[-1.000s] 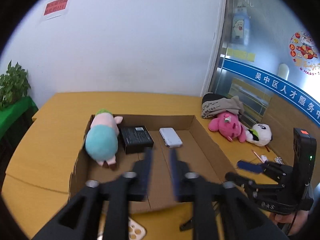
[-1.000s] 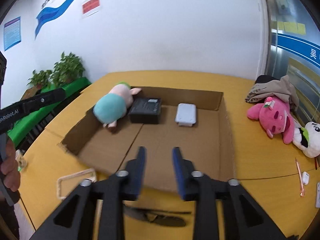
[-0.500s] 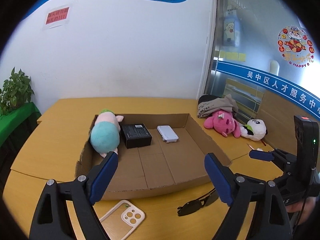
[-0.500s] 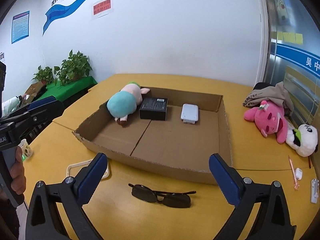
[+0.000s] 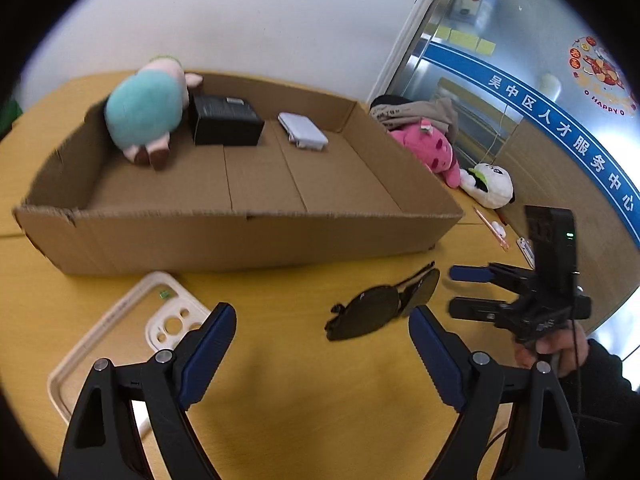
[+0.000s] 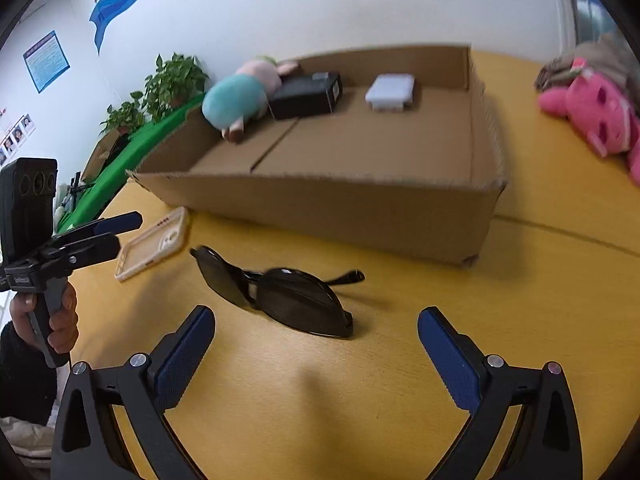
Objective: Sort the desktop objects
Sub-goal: 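Move both tools out of the box to the black sunglasses, then close both grippers on the sunglasses frame and lift them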
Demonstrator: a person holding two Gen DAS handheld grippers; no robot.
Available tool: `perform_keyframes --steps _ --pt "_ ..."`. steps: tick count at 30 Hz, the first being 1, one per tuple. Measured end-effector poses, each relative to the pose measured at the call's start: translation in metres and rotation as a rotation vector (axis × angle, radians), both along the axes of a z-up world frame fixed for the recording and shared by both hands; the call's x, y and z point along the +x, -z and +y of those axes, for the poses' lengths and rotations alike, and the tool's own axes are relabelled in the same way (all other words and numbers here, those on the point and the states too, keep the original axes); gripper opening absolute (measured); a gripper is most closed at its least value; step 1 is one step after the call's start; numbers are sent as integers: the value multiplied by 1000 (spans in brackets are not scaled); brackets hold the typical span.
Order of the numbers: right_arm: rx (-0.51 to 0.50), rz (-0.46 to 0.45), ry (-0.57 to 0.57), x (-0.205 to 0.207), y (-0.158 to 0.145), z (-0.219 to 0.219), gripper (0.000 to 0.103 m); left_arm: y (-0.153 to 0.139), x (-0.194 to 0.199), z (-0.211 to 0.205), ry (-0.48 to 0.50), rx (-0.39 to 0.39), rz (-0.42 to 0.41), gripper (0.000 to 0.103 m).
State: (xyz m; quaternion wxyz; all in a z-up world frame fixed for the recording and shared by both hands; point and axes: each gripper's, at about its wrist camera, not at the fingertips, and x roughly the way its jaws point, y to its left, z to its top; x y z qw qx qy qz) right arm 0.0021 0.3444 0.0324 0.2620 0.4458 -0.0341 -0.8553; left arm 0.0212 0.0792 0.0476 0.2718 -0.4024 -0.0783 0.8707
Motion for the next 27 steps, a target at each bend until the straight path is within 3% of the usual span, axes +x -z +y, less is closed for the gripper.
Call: perform_keyframes --steps 3,8,14,19,23,27 --pt "-1 -33 -39 -9 17 -10 103 6 6 0 11 -22 -3 88" --pt "-13 -34 -110 -6 18 -35 103 13 11 -8 -1 -15 -22 88" --pt "46 -70 -274 53 14 -79 102 21 14 -23 -30 27 -58 88" --pt "81 -6 -223 79 -7 -81 102 30 10 -28 -42 63 -108 88" --pt "157 48 -156 65 -17 -79 102 32 6 -26 -54 83 -136 88" --pt "206 73 -169 44 -13 -88 101 32 7 -24 -51 93 -148 88"
